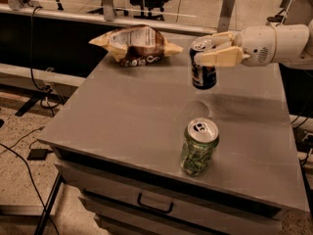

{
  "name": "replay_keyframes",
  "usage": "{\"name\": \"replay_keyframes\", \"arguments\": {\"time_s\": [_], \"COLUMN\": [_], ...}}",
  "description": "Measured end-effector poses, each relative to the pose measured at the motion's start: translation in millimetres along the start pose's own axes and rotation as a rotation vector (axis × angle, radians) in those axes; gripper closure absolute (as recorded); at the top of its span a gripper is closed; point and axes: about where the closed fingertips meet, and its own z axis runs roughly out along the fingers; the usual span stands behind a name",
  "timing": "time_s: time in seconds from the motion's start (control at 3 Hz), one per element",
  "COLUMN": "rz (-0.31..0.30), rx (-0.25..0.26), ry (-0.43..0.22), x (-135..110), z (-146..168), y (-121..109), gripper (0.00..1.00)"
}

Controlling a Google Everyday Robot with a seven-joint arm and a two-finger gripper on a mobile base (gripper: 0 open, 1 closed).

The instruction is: Place pepsi can upright

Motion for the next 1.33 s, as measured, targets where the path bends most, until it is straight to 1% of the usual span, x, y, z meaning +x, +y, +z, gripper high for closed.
{"name": "replay_keyframes", "arguments": {"time_s": [0.67,1.0,1.33], "rz": [-0.001,-0.019,-0.038], "rx": [-0.001,0.0,-0.013], "ry": [0.019,-0.054,-0.17], "x": [0.6,14.5,31.6], "z": [5.4,-11.1,-30.4], "y": [-0.8,-4.3,-8.0], "gripper": [1.0,0.84,0.52]}}
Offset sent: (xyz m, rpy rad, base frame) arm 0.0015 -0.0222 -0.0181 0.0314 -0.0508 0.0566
